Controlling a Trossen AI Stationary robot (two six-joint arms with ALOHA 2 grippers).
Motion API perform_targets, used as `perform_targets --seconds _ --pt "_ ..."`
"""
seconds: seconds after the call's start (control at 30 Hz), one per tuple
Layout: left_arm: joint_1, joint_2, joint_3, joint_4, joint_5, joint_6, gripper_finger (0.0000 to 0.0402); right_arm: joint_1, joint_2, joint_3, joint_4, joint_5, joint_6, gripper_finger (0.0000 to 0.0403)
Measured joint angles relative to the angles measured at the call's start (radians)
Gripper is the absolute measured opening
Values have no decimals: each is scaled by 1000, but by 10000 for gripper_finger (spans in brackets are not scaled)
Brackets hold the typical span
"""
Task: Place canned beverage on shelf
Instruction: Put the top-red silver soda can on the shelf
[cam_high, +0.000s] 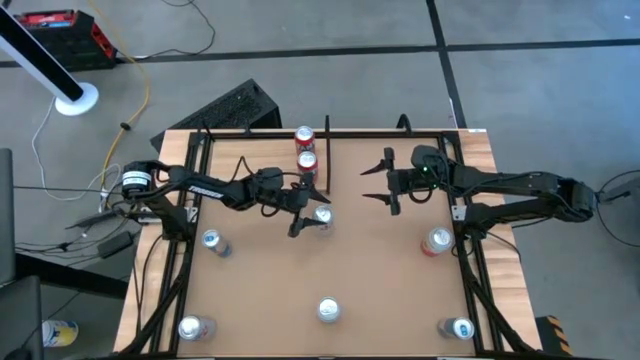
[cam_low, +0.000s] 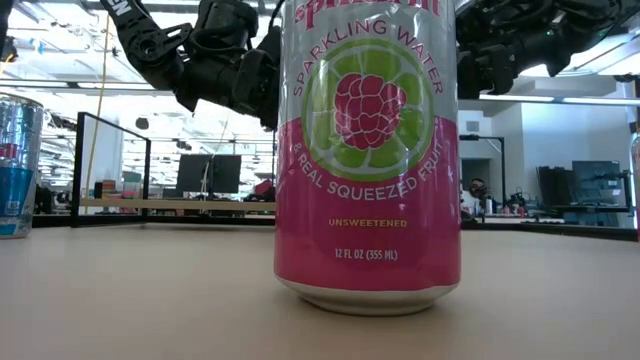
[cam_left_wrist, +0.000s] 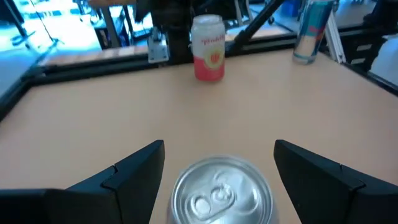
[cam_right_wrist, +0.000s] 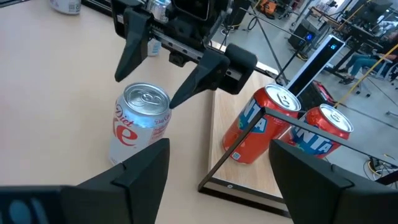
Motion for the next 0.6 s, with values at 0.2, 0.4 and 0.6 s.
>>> perform_targets --seconds 0.2,0.4,0.6 --pt "0 0 0 47 -4 -13 292 0 0 0 0 0 -3 297" --pt "0 0 -1 21 -24 -12 292 0 0 0 -1 0 -2 297" --pt "0 0 -1 30 -26 -9 292 0 0 0 -1 0 -2 297"
